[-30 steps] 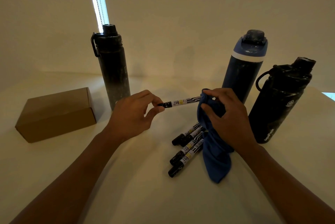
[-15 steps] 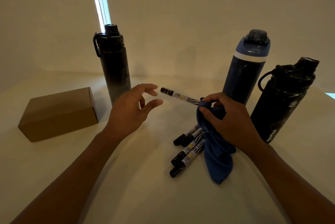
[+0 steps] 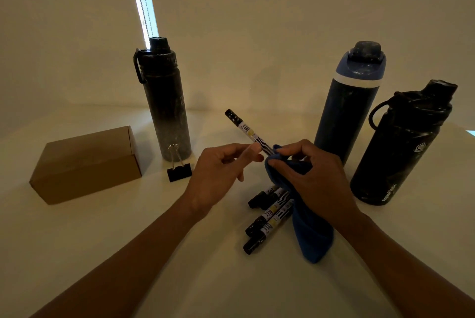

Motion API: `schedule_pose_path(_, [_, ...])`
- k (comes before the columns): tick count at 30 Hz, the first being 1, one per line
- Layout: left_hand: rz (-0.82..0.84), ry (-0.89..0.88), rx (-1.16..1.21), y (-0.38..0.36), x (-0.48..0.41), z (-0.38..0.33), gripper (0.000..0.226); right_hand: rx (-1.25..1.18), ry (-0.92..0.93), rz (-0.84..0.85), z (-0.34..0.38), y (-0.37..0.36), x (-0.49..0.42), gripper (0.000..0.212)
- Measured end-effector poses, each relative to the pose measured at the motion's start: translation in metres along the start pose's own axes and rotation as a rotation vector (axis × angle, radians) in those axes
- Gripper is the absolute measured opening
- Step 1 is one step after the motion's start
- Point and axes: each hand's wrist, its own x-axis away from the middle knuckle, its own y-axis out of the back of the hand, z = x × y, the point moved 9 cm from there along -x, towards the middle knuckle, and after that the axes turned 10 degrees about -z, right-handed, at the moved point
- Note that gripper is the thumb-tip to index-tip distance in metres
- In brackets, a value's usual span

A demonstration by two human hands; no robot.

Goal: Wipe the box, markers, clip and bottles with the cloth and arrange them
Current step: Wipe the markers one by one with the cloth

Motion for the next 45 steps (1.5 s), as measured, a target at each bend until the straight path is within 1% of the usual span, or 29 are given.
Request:
schedule_pose_path(4, [-0.023,0.064,0.102,0.001,0.002,0.004,0.024,0.047,0.0,0.043,-0.003,-0.008,0.002,0.021])
schedule_pose_path(11, [-0.048,0.055,0.127,0.002,0.001,0.002,0.016,0.125,0.053,0.107,0.003,-0.018,0.006,0.019])
schedule_pose_path(13, [-0.061,0.039,0.101,0.005,-0.001,0.001,0.016,0.105,0.081,0.059,0.009,-0.015,0.004,0.017])
schedule_pose_path(15, [-0.071,0.03,0.083,0.008,-0.002,0.001,0.019,0.009,0.036,-0.032,0.011,-0.002,-0.001,0.015])
schedule_pose_path(16, [-0.087,0.03,0.08,0.011,-0.004,0.002,0.02,0.01,0.009,-0.082,0.01,0.007,-0.004,0.015])
schedule_pose_path(18, [-0.12,0.029,0.085,0.016,-0.006,0.003,0.02,0.094,-0.013,-0.163,0.006,0.025,-0.008,0.02])
schedule_pose_path(20, [-0.135,0.023,0.092,0.018,-0.007,0.004,0.02,0.138,-0.007,-0.229,0.002,0.039,-0.011,0.021])
schedule_pose_path(22, [-0.139,0.016,0.089,0.019,-0.007,0.003,0.021,0.128,0.029,-0.277,0.004,0.047,-0.011,0.018])
schedule_pose_path(25, [-0.133,0.002,0.063,0.017,-0.006,0.003,0.021,0.143,0.165,-0.299,0.013,0.046,-0.011,0.017])
schedule_pose_path(29, [-0.122,0.008,0.091,0.015,-0.005,0.001,0.022,0.237,0.312,-0.214,0.016,0.024,-0.008,0.026])
schedule_pose_path(32, [-0.112,0.023,0.146,0.013,-0.003,-0.001,0.02,0.235,0.291,-0.118,0.01,0.01,-0.007,0.032])
schedule_pose_path(35, [-0.112,0.038,0.182,0.015,-0.004,-0.001,0.019,0.393,0.329,-0.049,0.003,-0.001,-0.01,0.056])
schedule_pose_path(37, [-0.11,0.045,0.193,0.015,-0.004,-0.001,0.02,0.557,0.322,-0.048,-0.001,0.001,-0.013,0.068])
schedule_pose_path(38, [-0.108,0.047,0.198,0.015,-0.004,-0.001,0.021,0.622,0.312,-0.064,-0.005,0.005,-0.015,0.07])
schedule_pose_path(39, [-0.105,0.047,0.206,0.015,-0.003,-0.001,0.021,0.641,0.292,-0.075,-0.006,0.009,-0.015,0.07])
schedule_pose_path(41, [-0.102,0.041,0.212,0.014,-0.003,-0.002,0.021,0.588,0.271,-0.09,-0.01,0.013,-0.014,0.064])
schedule_pose_path(43, [-0.104,0.036,0.199,0.014,-0.003,-0.002,0.022,0.519,0.34,-0.123,0.002,0.014,-0.011,0.047])
schedule_pose_path(45, [-0.095,0.032,0.182,0.014,-0.003,-0.002,0.025,0.427,0.397,-0.191,0.013,0.016,-0.008,0.035])
